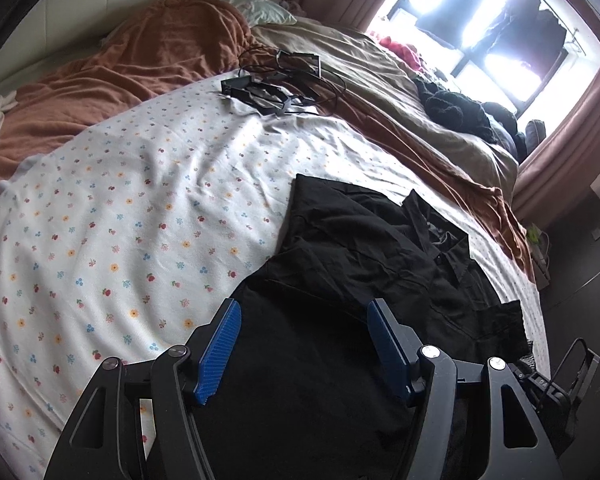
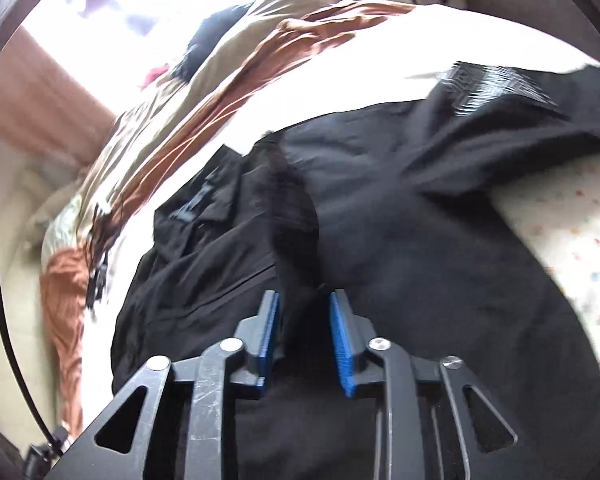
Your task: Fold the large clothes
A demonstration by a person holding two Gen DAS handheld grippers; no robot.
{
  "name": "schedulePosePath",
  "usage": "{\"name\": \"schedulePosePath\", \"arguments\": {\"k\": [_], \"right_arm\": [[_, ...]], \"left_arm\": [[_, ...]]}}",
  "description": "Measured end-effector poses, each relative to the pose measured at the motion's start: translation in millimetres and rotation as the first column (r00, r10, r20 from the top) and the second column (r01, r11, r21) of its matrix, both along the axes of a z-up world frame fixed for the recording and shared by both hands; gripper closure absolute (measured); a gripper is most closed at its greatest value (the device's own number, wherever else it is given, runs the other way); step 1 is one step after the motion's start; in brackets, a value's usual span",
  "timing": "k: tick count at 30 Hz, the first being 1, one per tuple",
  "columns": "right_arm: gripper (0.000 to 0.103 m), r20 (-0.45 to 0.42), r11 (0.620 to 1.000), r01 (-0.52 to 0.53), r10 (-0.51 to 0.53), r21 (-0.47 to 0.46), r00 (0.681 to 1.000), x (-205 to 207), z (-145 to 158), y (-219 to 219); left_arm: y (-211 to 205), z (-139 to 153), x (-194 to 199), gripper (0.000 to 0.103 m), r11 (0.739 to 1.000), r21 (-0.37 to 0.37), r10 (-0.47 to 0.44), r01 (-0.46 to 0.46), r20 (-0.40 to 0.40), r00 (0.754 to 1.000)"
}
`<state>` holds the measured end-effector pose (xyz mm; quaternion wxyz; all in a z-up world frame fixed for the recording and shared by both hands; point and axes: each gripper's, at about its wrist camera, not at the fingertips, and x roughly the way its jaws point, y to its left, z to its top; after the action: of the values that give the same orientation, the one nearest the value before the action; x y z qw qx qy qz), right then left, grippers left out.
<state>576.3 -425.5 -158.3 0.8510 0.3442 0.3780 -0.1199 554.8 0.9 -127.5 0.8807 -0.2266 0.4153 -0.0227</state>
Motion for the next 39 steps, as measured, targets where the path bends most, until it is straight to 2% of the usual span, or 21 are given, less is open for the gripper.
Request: {"name": "schedulePosePath", "arguments": {"k": [2,6,11,15,17,18,19,22,25,27,28,29,31,32,36,39], "right_arm": [[0.063,0.002,1.000,0.010,-0.010,0.026,1.000,-11.8,-1.2,-15.2],[0.060,0.001,0.993,0.014,-0.014,0.120,1.000,-26.0,-16.4,-35.5],[0.060,-0.011,0.975,-0.044,0.047,0.217,0.999,-7.0,-42.5,-42.4],[0.060,0.024,0.974,-0.062,0.058,0.219,0.998,8.7,-51.4,-43.7],[0.065,0.038,0.975,-0.064,0.058,0.212,0.998,14.1,-52.5,-45.4],[0.081,0.038,0.979,-0.064,0.058,0.196,0.998,19.3,-53.8,-45.3],[0.091,0.034,0.980,-0.067,0.062,0.185,0.997,21.8,-54.2,-46.8],[0.091,0.063,0.979,-0.063,0.052,0.192,0.997,28.4,-57.4,-53.4],[0.091,0.050,0.976,-0.047,0.037,0.213,0.998,31.1,-58.4,-59.0],[0.087,0.040,0.972,-0.039,0.031,0.232,0.999,28.4,-56.4,-61.0],[0.078,0.036,0.971,-0.035,0.027,0.238,0.999,25.0,-53.1,-62.4],[0.062,0.037,0.971,-0.029,0.021,0.236,0.999,21.4,-49.5,-64.6],[0.041,0.062,0.975,-0.003,-0.011,0.223,0.998,9.8,-38.1,-69.7],[0.036,0.076,0.978,0.020,-0.036,0.209,0.996,1.4,-31.2,-74.1],[0.036,0.099,0.980,0.097,-0.116,0.176,0.988,-30.2,-17.1,-96.0],[0.036,0.099,0.970,0.161,-0.181,0.180,0.979,-51.5,-17.8,-115.6]], "left_arm": [[-6.2,0.8,0.2,0.036,1.000,0.010,-0.014,0.014,0.003,1.000],[-13.9,-1.0,2.4,0.036,0.999,0.011,-0.030,0.030,0.007,1.000],[-20.7,-7.9,16.4,0.036,0.995,0.088,-0.051,0.049,0.020,0.998],[-18.7,-25.7,33.7,0.036,0.991,0.120,-0.051,0.051,-0.001,0.999],[-18.0,-36.5,42.6,0.036,0.990,0.129,-0.046,0.050,-0.033,0.998],[-17.2,-42.4,46.4,0.036,0.991,0.123,-0.044,0.050,-0.048,0.998],[-16.2,-47.8,50.0,0.036,0.992,0.118,-0.041,0.049,-0.064,0.997],[-18.5,-54.3,52.0,0.036,0.990,0.133,-0.040,0.050,-0.078,0.996],[-19.9,-55.1,51.3,0.036,0.990,0.133,-0.042,0.053,-0.082,0.996],[-21.4,-52.0,48.7,0.036,0.989,0.141,-0.039,0.050,-0.075,0.996],[-22.2,-49.8,46.8,0.036,0.989,0.140,-0.040,0.049,-0.068,0.997],[-22.9,-47.8,45.8,0.036,0.990,0.135,-0.041,0.049,-0.063,0.997],[-24.5,-44.0,41.6,0.034,0.992,0.115,-0.043,0.049,-0.057,0.997],[-26.5,-42.4,40.1,0.031,0.993,0.111,-0.042,0.047,-0.053,0.998],[-33.4,-32.5,31.2,0.010,0.994,0.098,-0.037,0.039,-0.015,0.999],[-40.6,-25.7,26.7,0.007,0.995,0.085,-0.051,0.050,0.007,0.999]]}}
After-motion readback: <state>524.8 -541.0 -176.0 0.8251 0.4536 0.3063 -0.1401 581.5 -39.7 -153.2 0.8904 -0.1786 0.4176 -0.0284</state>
